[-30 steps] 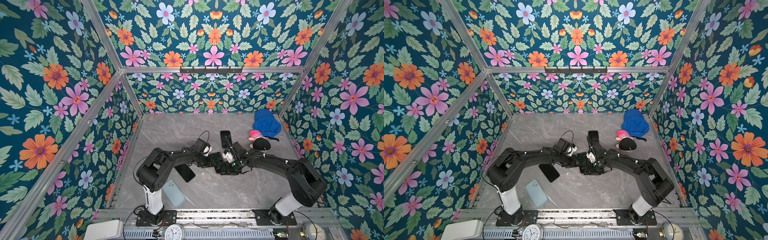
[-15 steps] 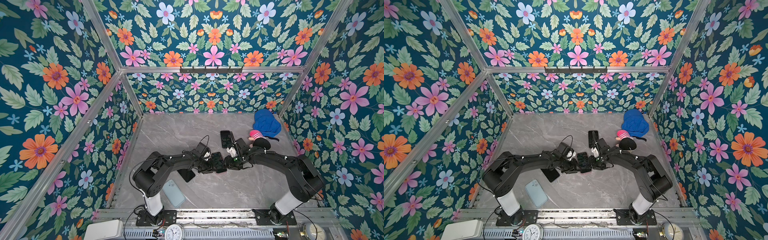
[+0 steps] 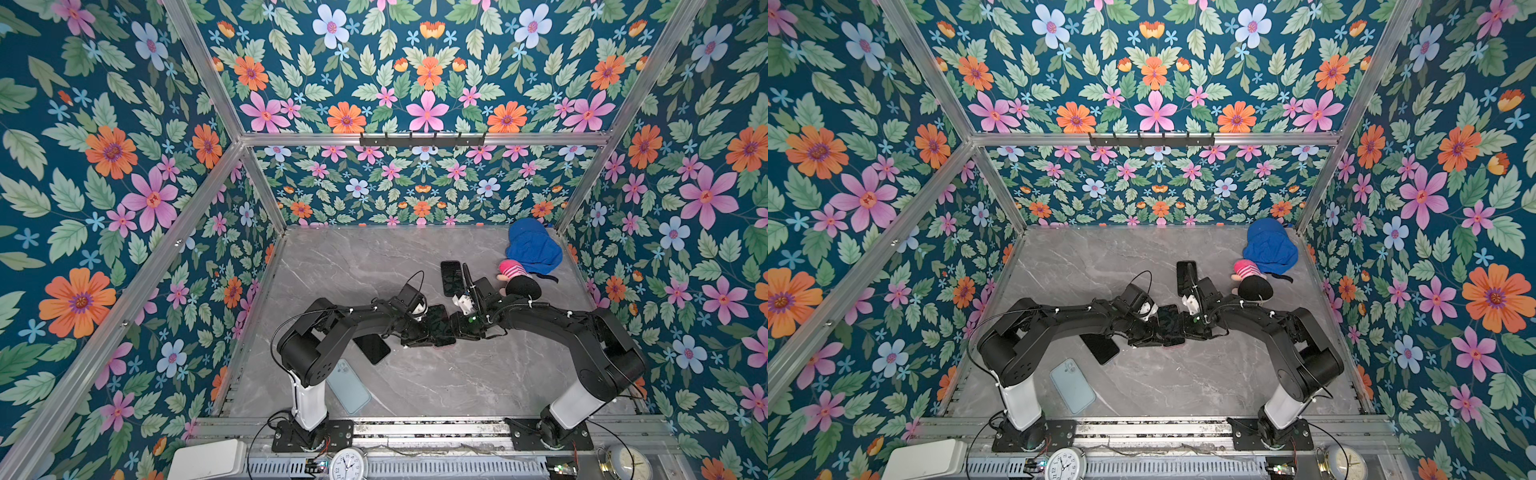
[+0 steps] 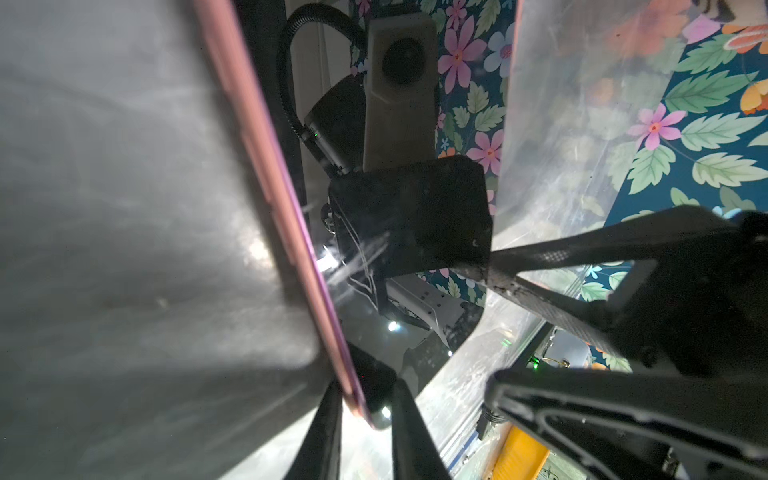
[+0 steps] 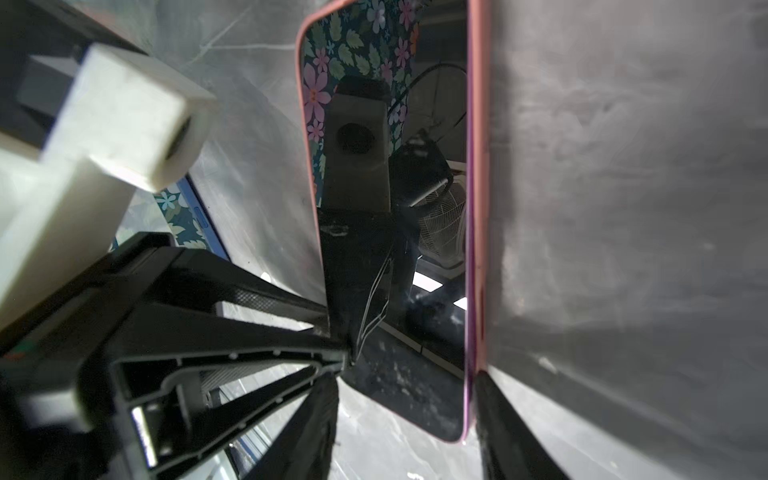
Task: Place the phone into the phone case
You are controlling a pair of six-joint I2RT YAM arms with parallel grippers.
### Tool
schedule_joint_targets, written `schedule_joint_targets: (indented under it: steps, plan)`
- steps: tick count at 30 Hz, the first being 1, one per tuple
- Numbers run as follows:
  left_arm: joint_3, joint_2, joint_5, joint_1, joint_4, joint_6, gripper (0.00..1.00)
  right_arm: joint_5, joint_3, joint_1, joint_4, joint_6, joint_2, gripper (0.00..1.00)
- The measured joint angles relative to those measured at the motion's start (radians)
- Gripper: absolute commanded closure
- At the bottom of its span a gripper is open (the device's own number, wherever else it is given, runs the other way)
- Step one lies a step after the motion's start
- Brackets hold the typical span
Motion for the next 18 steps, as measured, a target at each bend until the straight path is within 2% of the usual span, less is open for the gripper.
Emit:
schedule_joint_targets:
  steps: [13,16,18]
  plan:
    - [0.013,0.032,0.03,0.008,-0.028,0.026,0.89,0.01,-0.03,-0.005,0.057,0.012,0.019,0.57]
    - [0.019,0.039,0.04,0.011,-0.037,0.031,0.88,0.015,-0.035,-0.005,0.061,0.019,0.014,0.57]
    - [0.022,0.039,0.041,0.015,-0.043,0.043,0.84,0.018,-0.04,-0.005,0.063,0.019,0.011,0.57]
